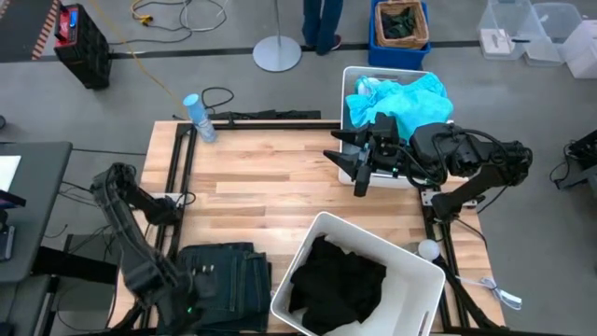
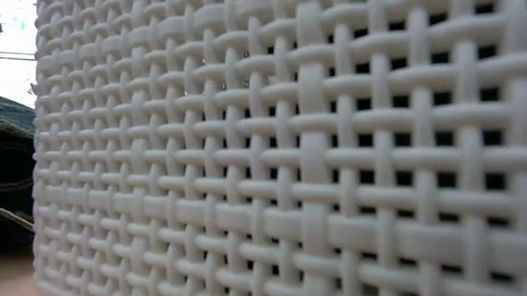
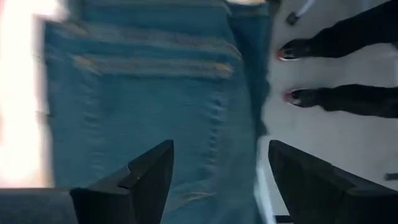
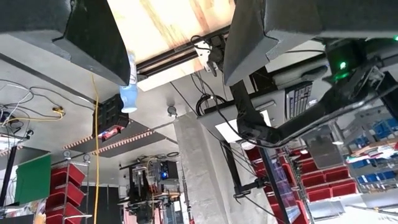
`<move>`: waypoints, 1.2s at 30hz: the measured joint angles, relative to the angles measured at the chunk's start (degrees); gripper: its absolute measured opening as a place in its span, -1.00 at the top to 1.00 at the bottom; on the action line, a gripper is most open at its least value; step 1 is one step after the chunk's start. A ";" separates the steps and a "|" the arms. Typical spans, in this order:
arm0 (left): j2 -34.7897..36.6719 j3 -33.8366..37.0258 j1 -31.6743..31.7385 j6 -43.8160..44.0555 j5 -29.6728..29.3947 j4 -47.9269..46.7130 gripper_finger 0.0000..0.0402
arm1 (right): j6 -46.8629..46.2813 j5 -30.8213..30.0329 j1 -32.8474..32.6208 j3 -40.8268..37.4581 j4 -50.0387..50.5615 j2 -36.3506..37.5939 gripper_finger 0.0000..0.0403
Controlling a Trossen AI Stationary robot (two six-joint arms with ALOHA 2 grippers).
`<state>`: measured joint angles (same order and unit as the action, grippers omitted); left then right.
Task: Sort clothes
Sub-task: Put the dark blue jeans into the bottom white laundry bin
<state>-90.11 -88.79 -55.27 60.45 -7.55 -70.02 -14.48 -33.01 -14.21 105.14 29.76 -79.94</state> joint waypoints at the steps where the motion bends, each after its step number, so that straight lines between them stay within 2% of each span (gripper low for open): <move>1: -0.02 1.46 -1.12 1.86 0.10 2.27 -0.29 | 0.21 0.00 0.02 0.00 -0.02 0.00 -0.37; 6: -0.94 5.50 -5.05 10.93 0.98 8.22 -0.29 | 1.36 0.00 0.08 0.00 0.00 0.00 -0.37; 12: -8.17 4.76 -7.85 11.87 7.82 12.50 -0.29 | 1.46 0.02 0.47 0.00 0.55 0.00 -0.37; 18: -13.24 1.29 -8.26 15.14 7.28 9.50 -0.29 | 1.42 0.02 0.43 0.00 1.53 0.00 -0.37; 24: -17.23 0.97 -8.50 18.67 6.18 9.53 -0.29 | 1.42 0.04 0.43 0.00 1.52 0.00 -0.37; 30: -23.92 0.79 -9.23 18.29 6.20 8.72 -0.29 | 1.44 0.04 0.43 0.00 1.60 0.00 -0.37; 36: -32.03 0.54 -9.23 20.17 9.39 4.14 -0.29 | 1.44 0.04 0.43 0.00 1.72 0.00 -0.37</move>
<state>-122.13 -88.25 -64.50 80.62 1.84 -65.87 -13.04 -32.97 -13.78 105.14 31.47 -79.94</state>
